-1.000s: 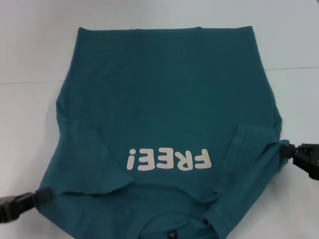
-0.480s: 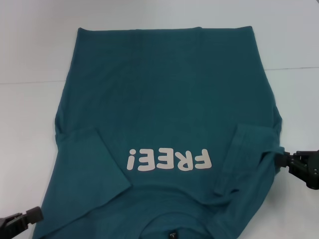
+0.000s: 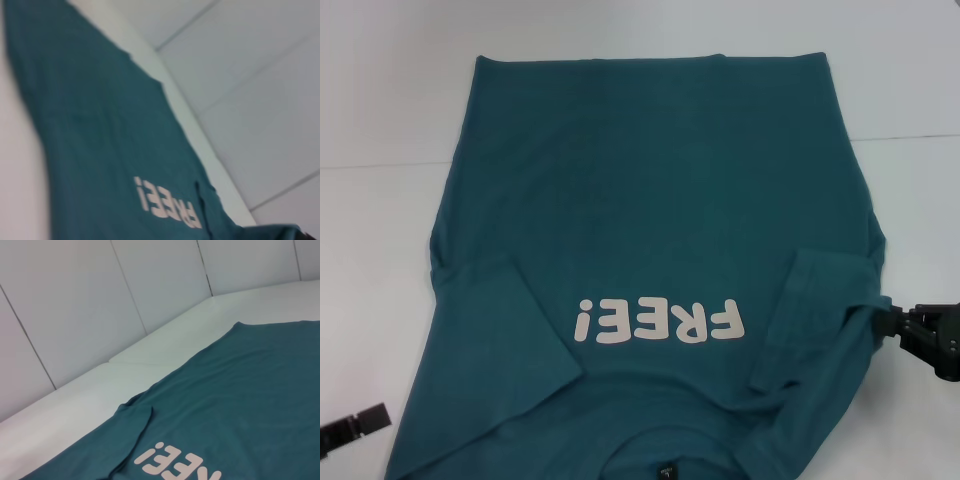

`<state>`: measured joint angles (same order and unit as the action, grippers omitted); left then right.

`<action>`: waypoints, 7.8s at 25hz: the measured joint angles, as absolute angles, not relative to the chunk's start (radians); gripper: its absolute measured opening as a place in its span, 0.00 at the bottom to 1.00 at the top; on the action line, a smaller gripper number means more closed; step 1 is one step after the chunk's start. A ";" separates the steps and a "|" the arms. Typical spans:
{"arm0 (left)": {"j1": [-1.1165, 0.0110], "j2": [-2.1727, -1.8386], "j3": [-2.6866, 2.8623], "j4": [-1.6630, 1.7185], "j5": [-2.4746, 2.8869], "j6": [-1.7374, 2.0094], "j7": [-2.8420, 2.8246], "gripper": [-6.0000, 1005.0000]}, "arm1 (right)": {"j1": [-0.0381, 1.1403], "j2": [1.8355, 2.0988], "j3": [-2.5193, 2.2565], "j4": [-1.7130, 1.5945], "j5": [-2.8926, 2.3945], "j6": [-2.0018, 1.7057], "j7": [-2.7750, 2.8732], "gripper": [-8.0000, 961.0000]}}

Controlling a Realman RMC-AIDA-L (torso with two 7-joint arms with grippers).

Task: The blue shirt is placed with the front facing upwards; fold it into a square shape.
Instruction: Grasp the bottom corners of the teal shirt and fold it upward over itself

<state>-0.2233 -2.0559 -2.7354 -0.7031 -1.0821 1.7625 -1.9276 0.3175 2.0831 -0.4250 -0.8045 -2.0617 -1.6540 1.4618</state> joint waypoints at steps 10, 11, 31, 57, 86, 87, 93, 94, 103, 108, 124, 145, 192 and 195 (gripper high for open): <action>-0.291 -2.027 -2.709 -0.746 -0.960 1.739 -2.222 0.12 | 0.338 2.077 -0.433 -0.796 -2.063 -1.629 1.450 0.05; -0.299 -2.024 -2.705 -0.755 -0.941 1.736 -2.249 0.16 | 0.341 2.075 -0.436 -0.796 -2.063 -1.628 1.448 0.05; -0.379 -1.981 -2.700 -0.768 -0.776 1.738 -2.431 0.76 | 0.377 2.072 -0.467 -0.787 -2.063 -1.574 1.430 0.05; -0.410 -1.981 -2.697 -0.730 -0.661 1.678 -2.480 0.81 | 0.421 2.041 -0.484 -0.713 -2.064 -1.530 1.427 0.04; -0.465 -1.984 -2.688 -0.679 -0.644 1.652 -2.497 0.80 | 0.430 2.034 -0.496 -0.699 -2.065 -1.513 1.416 0.04; -0.466 -1.983 -2.688 -0.679 -0.644 1.651 -2.498 0.80 | 0.431 2.034 -0.496 -0.699 -2.065 -1.513 1.416 0.04; -0.470 -1.985 -2.687 -0.680 -0.641 1.650 -2.501 0.80 | 0.433 2.033 -0.495 -0.699 -2.065 -1.511 1.415 0.04; -0.471 -1.986 -2.687 -0.680 -0.641 1.649 -2.501 0.80 | 0.434 2.033 -0.495 -0.699 -2.065 -1.511 1.415 0.04; -0.477 -1.989 -2.594 -0.680 -0.641 1.613 -2.534 0.65 | 0.439 2.029 -0.501 -0.693 -2.064 -1.498 1.414 0.04; -0.487 -1.992 -2.558 -0.680 -0.641 1.586 -2.549 0.52 | 0.446 2.019 -0.501 -0.668 -2.064 -1.498 1.413 0.04; -0.498 -1.989 -2.565 -0.691 -0.647 1.575 -2.546 0.14 | 0.455 2.013 -0.495 -0.663 -2.062 -1.497 1.413 0.04; -0.506 -2.000 -2.566 -0.707 -0.670 1.576 -2.510 0.06 | 0.458 2.012 -0.494 -0.663 -2.057 -1.498 1.414 0.04; -0.347 -2.041 -2.714 -0.706 -0.836 1.786 -1.833 0.05 | 0.263 2.070 -0.325 -0.773 -2.055 -1.788 1.245 0.04; -0.337 -2.039 -2.728 -0.705 -0.836 1.810 -1.806 0.05 | 0.250 2.079 -0.320 -0.791 -2.054 -1.796 1.244 0.04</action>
